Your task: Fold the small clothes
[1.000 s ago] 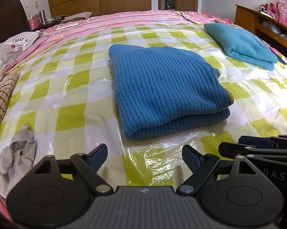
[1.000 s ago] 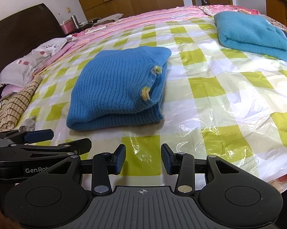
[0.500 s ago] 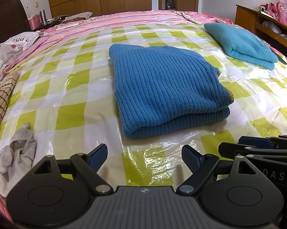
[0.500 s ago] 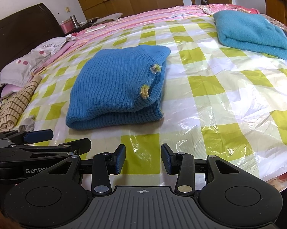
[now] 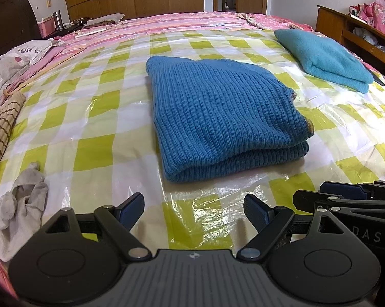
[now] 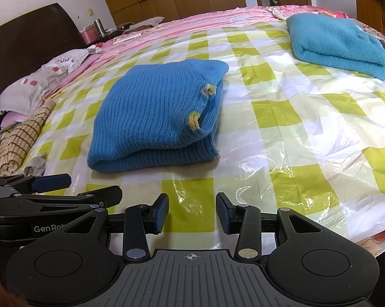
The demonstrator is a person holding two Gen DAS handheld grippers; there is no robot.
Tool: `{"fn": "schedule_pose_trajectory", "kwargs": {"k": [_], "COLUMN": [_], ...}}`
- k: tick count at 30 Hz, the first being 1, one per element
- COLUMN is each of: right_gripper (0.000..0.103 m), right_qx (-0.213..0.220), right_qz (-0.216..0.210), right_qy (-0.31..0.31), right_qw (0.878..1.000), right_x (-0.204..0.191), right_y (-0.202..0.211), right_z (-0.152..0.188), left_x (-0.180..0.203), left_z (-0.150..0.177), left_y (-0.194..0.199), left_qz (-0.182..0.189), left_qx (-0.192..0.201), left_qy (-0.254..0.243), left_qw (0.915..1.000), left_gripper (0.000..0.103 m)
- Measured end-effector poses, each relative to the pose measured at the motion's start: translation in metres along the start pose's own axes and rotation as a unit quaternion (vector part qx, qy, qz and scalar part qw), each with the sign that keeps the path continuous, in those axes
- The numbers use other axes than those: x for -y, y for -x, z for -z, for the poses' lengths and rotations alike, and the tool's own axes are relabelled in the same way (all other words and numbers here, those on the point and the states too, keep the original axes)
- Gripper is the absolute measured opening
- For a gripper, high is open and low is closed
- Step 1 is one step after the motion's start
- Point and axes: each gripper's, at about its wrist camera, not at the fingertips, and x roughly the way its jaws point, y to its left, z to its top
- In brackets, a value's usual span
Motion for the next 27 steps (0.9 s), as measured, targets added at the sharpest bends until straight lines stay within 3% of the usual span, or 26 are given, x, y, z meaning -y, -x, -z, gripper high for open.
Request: {"fn": "schedule_pose_trajectory", "kwargs": {"k": [27], "right_gripper": [0.041], "right_qx": [-0.001], "right_qz": [0.003], "right_qy": [0.002], "right_qw": [1.000], "right_x": [-0.0010], "right_y": [-0.0012], "right_z": [0.0007], "left_x": [-0.0007], "left_z": [0.0023], "left_y": [-0.0021], "left_qz": [0.000], "left_qx": [-0.006], "left_qy": [0.004], "left_qw": [1.0000], "left_gripper": [0.089]}}
